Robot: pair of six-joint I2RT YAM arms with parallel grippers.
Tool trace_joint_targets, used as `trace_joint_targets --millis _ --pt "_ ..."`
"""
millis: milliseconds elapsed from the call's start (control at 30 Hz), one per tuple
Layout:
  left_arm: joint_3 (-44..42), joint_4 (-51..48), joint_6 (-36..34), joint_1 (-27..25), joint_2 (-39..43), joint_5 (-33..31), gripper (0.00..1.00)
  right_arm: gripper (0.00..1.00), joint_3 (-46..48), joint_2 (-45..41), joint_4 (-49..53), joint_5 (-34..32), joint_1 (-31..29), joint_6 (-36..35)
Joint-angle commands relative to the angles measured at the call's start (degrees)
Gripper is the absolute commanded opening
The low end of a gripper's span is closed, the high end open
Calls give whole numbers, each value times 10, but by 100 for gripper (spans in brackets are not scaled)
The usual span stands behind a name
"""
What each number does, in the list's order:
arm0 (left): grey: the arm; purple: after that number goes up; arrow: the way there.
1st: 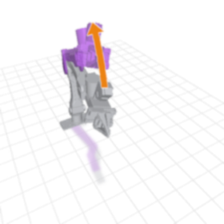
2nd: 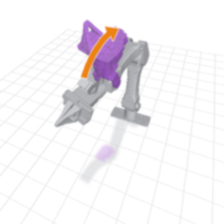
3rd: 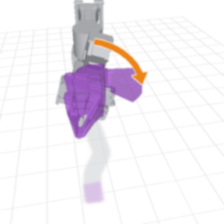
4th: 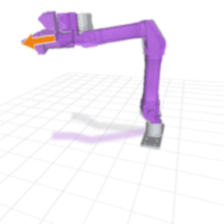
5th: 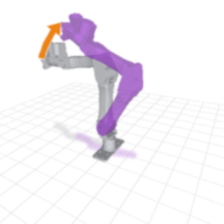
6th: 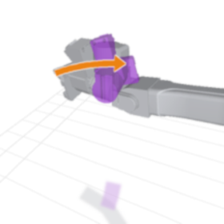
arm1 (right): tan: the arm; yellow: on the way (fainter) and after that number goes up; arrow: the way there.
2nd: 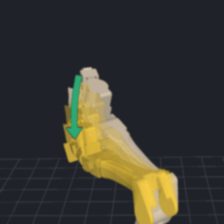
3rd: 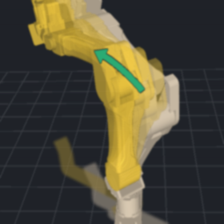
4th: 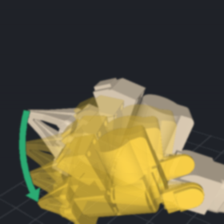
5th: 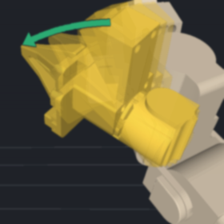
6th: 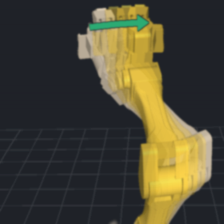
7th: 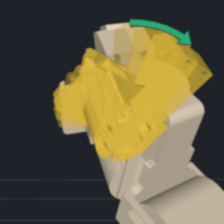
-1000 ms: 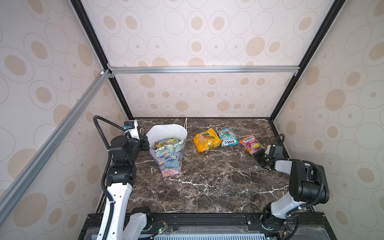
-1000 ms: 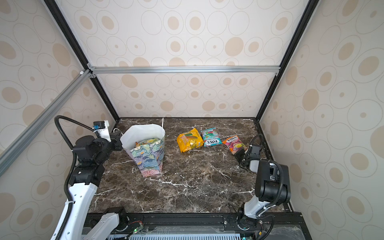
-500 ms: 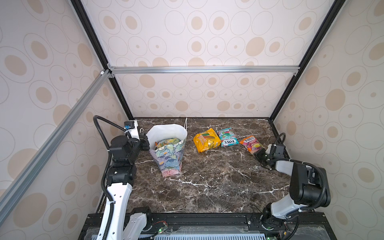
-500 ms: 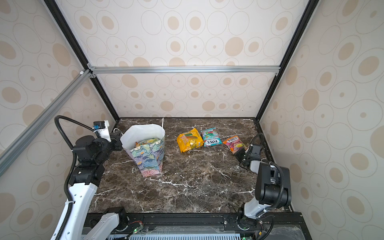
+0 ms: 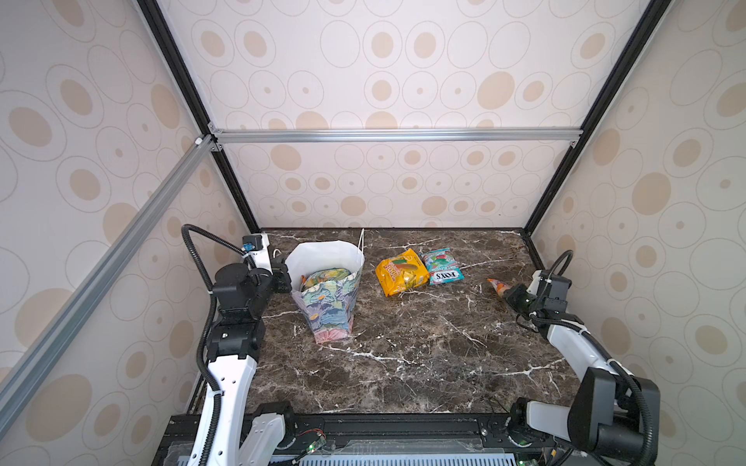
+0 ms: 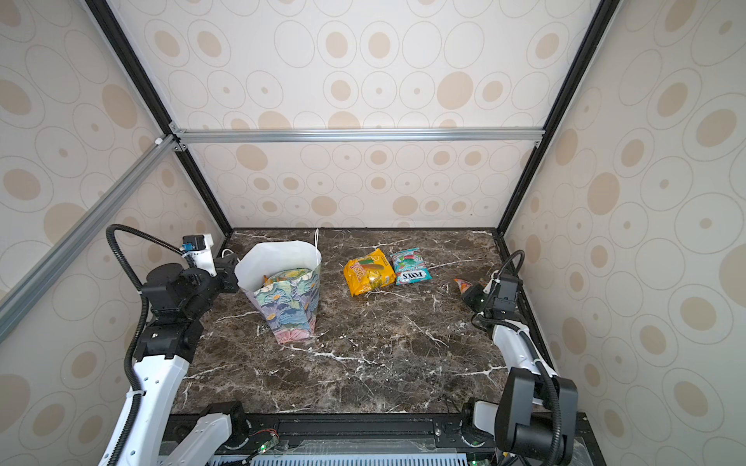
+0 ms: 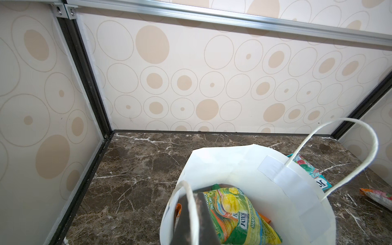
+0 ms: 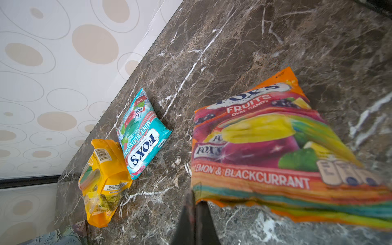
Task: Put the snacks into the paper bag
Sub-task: 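Lift the orange Fox's Fruits packet with the right gripper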
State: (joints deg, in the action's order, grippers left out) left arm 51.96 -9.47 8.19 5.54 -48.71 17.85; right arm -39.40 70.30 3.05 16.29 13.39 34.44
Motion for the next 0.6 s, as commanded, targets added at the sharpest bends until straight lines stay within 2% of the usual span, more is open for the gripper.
trace_joint_targets --millis 0,200,567 --pt "10 14 9 5 12 25 0 0 -44 -39 48 -11 -14 -32" --pt "12 11 7 5 16 25 0 0 -105 -75 106 -43 -50 -65" --pt "9 14 8 4 13 20 0 0 -226 -54 138 -51 -129 -92"
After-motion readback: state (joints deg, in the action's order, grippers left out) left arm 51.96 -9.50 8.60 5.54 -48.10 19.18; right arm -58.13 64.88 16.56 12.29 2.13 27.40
